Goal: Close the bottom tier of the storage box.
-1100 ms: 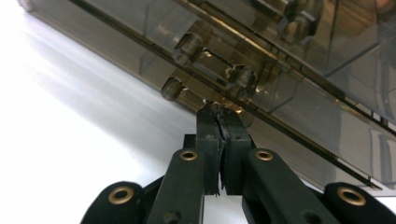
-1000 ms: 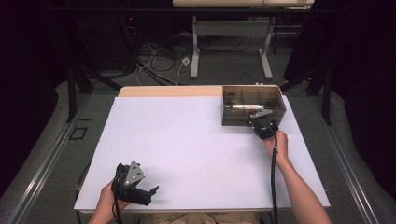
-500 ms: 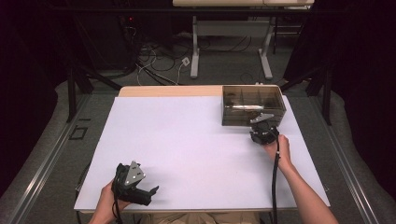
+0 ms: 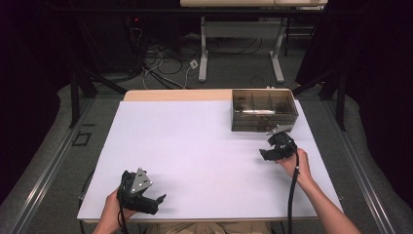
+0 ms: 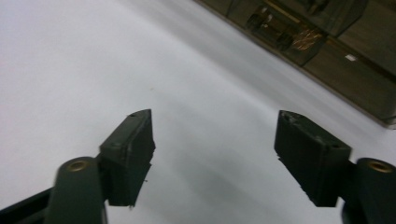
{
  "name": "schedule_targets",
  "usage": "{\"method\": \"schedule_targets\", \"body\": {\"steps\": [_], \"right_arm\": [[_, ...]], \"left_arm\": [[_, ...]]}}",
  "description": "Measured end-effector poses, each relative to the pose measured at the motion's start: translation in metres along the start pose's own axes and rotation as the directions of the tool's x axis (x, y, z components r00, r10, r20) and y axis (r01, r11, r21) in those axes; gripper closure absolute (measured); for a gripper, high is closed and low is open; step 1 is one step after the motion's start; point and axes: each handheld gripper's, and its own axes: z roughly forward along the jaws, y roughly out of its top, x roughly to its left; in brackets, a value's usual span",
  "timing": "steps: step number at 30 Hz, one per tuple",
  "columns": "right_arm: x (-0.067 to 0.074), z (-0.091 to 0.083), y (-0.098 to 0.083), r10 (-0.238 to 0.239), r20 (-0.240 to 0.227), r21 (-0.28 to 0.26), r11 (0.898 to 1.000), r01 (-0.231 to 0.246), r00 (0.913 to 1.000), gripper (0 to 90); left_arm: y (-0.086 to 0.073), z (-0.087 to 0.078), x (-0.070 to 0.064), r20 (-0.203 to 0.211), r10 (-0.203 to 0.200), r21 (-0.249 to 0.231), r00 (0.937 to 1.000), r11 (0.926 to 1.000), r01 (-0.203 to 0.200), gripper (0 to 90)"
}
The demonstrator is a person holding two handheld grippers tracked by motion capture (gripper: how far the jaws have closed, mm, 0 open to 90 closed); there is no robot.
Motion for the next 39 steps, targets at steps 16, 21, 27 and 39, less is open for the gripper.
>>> {"method": "schedule_targets", "body": {"steps": [16, 21, 27, 39], "right_arm": [[0.021, -0.024, -0.021, -0.030, -0.087, 0.005, 1.000, 0.031, 0.9957, 8.8], [0.024, -0.029, -0.030, -0.029, -0.104, 0.005, 1.000, 0.029, 0.9941, 1.6], [0.029, -0.036, -0.038, -0.026, -0.134, -0.001, 1.000, 0.026, 0.9906, 0.0], [0.043, -0.050, -0.056, -0.039, -0.153, -0.008, 0.999, 0.038, 0.9874, 0.0]], "left_arm": [[0.000, 0.000, 0.000, -0.001, 0.002, -0.001, 1.0000, 1.0000, -0.002, 0.5], [0.000, 0.000, 0.000, 0.000, 0.002, 0.001, 1.0000, 1.0000, -0.002, 0.4], [0.000, 0.000, 0.001, 0.005, 0.004, 0.009, 1.0000, 1.0000, -0.004, 0.5], [0.001, -0.001, 0.000, 0.006, 0.006, 0.015, 1.0000, 0.9999, -0.006, 0.4]]}}
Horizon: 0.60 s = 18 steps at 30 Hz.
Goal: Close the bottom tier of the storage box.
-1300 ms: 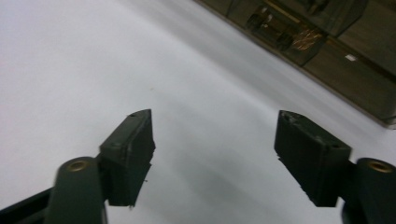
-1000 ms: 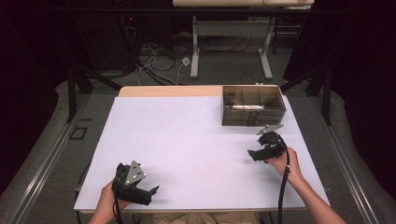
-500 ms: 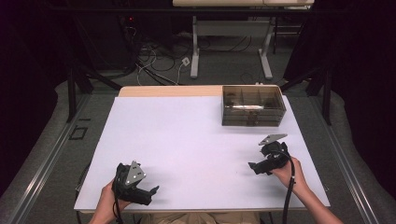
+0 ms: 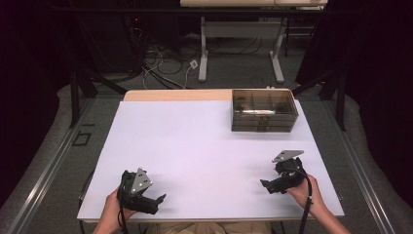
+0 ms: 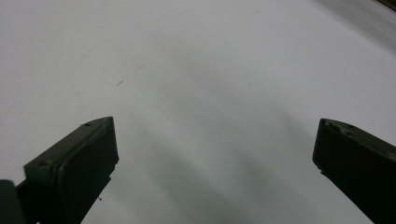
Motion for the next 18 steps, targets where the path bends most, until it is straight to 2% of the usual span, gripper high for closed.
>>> {"method": "schedule_targets", "body": {"steps": [6, 7, 18], "right_arm": [[0.007, -0.003, -0.007, -0.010, -0.004, -0.005, 1.000, 0.010, 0.9999, 0.0], [0.008, -0.004, -0.008, -0.010, -0.009, -0.008, 1.000, 0.010, 0.9999, 0.0], [0.017, -0.009, -0.020, -0.031, 0.001, -0.015, 0.999, 0.031, 0.9995, 0.0]], "left_arm": [[0.000, 0.000, 0.000, 0.001, -0.005, -0.002, 1.0000, 1.0000, 0.005, 0.4], [0.000, 0.001, -0.001, -0.008, -0.006, -0.011, 0.9999, 0.9999, 0.005, 0.4], [-0.001, 0.002, 0.000, -0.007, -0.001, -0.008, 1.0000, 1.0000, 0.001, 0.4]]}}
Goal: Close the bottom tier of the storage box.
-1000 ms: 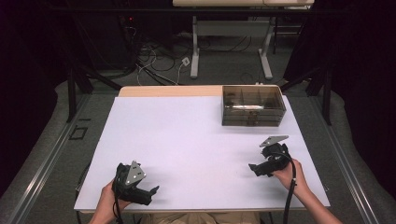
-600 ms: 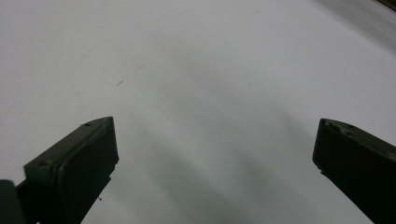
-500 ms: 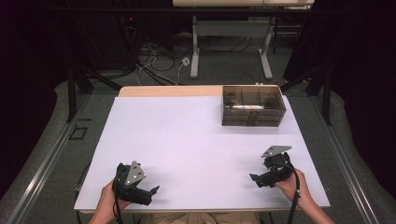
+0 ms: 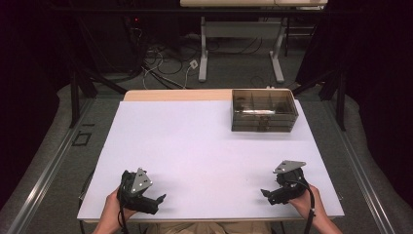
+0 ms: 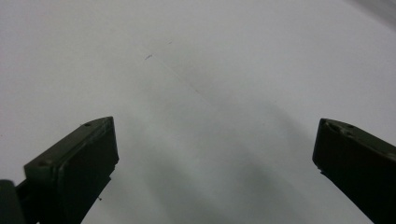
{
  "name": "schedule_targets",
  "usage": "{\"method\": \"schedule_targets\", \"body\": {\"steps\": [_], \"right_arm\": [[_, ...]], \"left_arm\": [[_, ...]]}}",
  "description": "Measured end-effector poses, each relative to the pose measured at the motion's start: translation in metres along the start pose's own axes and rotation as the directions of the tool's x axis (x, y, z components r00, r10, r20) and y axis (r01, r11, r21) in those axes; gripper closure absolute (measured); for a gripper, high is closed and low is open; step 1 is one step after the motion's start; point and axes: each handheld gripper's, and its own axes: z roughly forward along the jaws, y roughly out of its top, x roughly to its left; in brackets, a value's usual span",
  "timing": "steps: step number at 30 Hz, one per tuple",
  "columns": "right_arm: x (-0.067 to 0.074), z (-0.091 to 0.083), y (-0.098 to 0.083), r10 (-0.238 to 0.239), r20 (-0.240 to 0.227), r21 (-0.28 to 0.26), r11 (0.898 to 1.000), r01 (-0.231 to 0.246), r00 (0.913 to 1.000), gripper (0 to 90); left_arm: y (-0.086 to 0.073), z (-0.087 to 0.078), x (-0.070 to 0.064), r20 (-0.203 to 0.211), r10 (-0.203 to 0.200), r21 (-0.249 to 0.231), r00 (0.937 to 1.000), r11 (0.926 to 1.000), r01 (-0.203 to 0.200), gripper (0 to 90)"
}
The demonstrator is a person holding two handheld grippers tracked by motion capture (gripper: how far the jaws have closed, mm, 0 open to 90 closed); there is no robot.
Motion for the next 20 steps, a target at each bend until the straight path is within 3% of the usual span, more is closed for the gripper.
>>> {"method": "schedule_targets", "body": {"steps": [3, 6, 7, 9, 10, 15, 16, 17, 20], "right_arm": [[0.0006, -0.0006, -0.0019, 0.012, -0.003, -0.019, 1.000, -0.012, 0.9999, 0.0], [0.0015, 0.0007, -0.0048, -0.001, -0.002, -0.024, 1.000, 0.001, 1.0000, 0.0], [0.0022, -0.0002, -0.0047, -0.008, -0.001, -0.003, 1.000, 0.008, 1.0000, 0.0], [0.0037, -0.0014, -0.0053, 0.002, -0.001, -0.017, 1.000, -0.002, 1.0000, 0.0], [0.0028, -0.0013, -0.0054, -0.017, 0.004, -0.032, 0.999, 0.017, 0.9998, 0.0], [0.0033, -0.0026, -0.0050, -0.020, 0.008, -0.026, 0.999, 0.020, 0.9998, 0.0], [0.0036, 0.0004, -0.0058, -0.021, -0.001, -0.065, 0.998, 0.021, 0.9998, 0.0], [0.0043, -0.0016, -0.0046, -0.026, 0.005, -0.033, 0.999, 0.027, 0.9996, 0.0], [0.0031, 0.0000, -0.0039, -0.041, -0.012, -0.016, 0.999, 0.041, 0.9991, 0.0]], "left_arm": [[0.0003, 0.0001, 0.0000, 0.001, 0.005, 0.003, 1.0000, 1.0000, -0.005, 0.4], [0.0003, -0.0001, -0.0003, -0.002, 0.004, 0.001, 1.0000, 1.0000, -0.004, 0.4], [0.0003, -0.0001, -0.0004, -0.003, 0.002, -0.001, 1.0000, 1.0000, -0.002, 0.4], [0.0006, -0.0013, -0.0004, 0.002, 0.002, 0.006, 1.0000, 1.0000, -0.002, 0.4], [0.0005, -0.0012, -0.0005, 0.000, 0.003, 0.004, 1.0000, 1.0000, -0.003, 0.4], [0.0004, -0.0012, -0.0002, 0.001, 0.005, 0.006, 1.0000, 1.0000, -0.005, 0.4], [0.0005, -0.0008, -0.0001, -0.002, 0.011, 0.004, 0.9999, 0.9999, -0.011, 0.4], [0.0007, -0.0002, 0.0001, 0.001, 0.013, 0.005, 0.9999, 0.9999, -0.013, 0.4], [0.0012, 0.0005, 0.0002, 0.005, 0.011, 0.015, 0.9999, 0.9998, -0.011, 0.4]]}}
